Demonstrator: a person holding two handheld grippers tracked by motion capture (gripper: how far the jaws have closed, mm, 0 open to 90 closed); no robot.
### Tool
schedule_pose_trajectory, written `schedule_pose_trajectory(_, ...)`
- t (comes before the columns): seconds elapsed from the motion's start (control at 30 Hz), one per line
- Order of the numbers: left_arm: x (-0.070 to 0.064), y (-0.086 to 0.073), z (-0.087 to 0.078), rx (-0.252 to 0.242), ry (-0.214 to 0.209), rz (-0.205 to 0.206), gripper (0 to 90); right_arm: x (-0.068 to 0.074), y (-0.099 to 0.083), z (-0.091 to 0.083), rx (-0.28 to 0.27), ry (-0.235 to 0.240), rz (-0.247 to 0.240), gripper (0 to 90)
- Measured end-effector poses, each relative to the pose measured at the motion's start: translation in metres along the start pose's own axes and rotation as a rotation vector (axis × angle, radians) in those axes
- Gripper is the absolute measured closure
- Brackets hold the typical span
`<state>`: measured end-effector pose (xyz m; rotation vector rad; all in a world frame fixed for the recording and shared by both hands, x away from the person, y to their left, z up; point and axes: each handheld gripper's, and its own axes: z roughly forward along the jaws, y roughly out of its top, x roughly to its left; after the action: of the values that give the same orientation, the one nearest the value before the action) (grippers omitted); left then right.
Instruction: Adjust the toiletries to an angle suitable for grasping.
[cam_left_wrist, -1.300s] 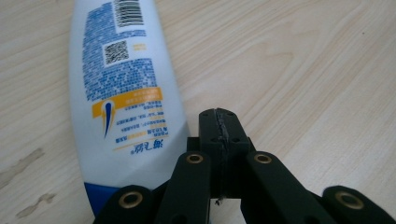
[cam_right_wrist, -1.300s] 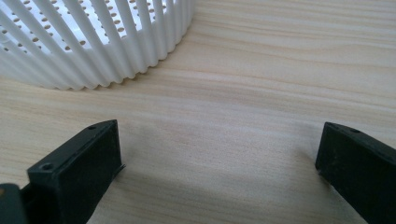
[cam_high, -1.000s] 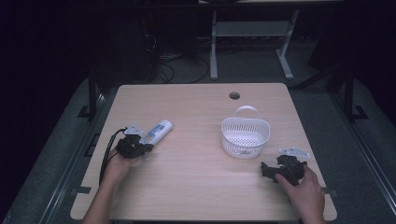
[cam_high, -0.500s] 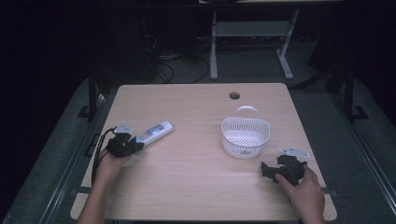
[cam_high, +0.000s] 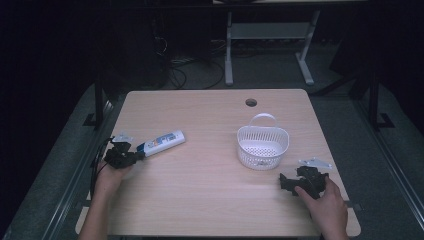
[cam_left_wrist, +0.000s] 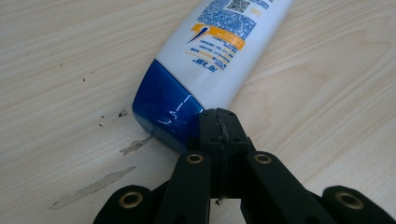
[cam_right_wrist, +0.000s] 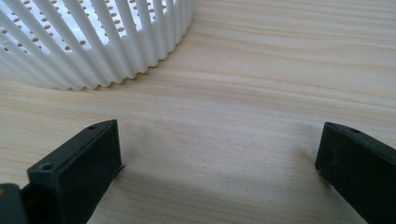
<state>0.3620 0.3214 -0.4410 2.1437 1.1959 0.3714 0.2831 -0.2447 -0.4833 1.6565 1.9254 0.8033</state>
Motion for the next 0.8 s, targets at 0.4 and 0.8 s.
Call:
schedule_pose_trajectory(0.4, -0.019, 0.023, 0.002, -0.023, -0.034, 0.051, 90.0, 0.000, 0.000, 0.000, 0.000, 0.000, 0.000, 0.0)
schedule_pose_trajectory(0.8, -0.026, 0.053, 0.010, -0.024, -0.059, 0.069, 90.0, 0.000, 0.000, 0.000, 0.000, 0.000, 0.000, 0.0)
